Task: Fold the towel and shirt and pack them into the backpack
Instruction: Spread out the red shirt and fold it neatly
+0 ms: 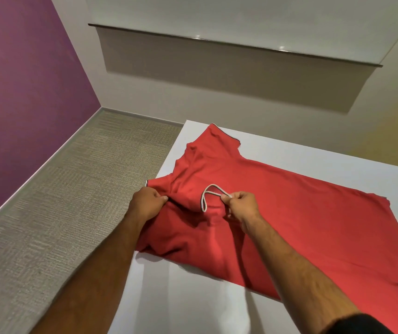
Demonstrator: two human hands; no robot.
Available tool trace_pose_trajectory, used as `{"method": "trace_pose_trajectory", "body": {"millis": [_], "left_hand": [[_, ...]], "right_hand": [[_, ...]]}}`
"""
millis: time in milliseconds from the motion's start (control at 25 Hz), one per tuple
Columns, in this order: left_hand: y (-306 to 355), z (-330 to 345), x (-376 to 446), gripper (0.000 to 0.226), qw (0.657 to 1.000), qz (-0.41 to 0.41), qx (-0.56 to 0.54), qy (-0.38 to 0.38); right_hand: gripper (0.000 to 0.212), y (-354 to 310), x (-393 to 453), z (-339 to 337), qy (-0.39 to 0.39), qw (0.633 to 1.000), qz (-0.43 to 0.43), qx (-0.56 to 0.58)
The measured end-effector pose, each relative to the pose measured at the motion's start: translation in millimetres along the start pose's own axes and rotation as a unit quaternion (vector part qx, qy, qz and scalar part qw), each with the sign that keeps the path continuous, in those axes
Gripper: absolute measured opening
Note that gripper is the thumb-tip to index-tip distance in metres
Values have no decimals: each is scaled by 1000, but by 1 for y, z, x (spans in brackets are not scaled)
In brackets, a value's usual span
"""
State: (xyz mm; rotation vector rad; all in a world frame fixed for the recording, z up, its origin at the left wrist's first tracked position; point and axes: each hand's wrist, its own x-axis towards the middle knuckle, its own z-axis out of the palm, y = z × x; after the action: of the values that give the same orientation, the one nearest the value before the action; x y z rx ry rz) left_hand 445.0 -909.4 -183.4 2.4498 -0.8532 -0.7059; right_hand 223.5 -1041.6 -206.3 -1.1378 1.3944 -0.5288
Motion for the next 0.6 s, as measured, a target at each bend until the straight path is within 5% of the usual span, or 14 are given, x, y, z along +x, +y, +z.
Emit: {"method": "trace_pose_trajectory", "body": {"millis": [120, 200, 320, 400, 480, 600], "left_hand": [[-1, 7, 8, 22, 998, -27, 45, -25], [0, 9, 9, 9, 998, 25, 40, -30], [1, 11, 6, 77, 953, 281, 95, -67], [7, 18, 6, 93, 899, 397, 170, -77], [14, 27, 9, 72, 893, 412, 173, -57], [29, 33, 15, 16, 927, 368, 66, -4]], "right_hand": [[31, 10, 1, 8, 16, 999, 11, -26], [27, 9, 0, 10, 10, 1000, 12, -25], [21, 3, -1, 11, -1, 1000, 8, -21], [17, 0, 0, 11, 0, 1000, 0, -21], [14, -2, 0, 11, -12, 1000, 1, -14], [14, -1, 3, 9, -10, 1000, -2, -28]]}}
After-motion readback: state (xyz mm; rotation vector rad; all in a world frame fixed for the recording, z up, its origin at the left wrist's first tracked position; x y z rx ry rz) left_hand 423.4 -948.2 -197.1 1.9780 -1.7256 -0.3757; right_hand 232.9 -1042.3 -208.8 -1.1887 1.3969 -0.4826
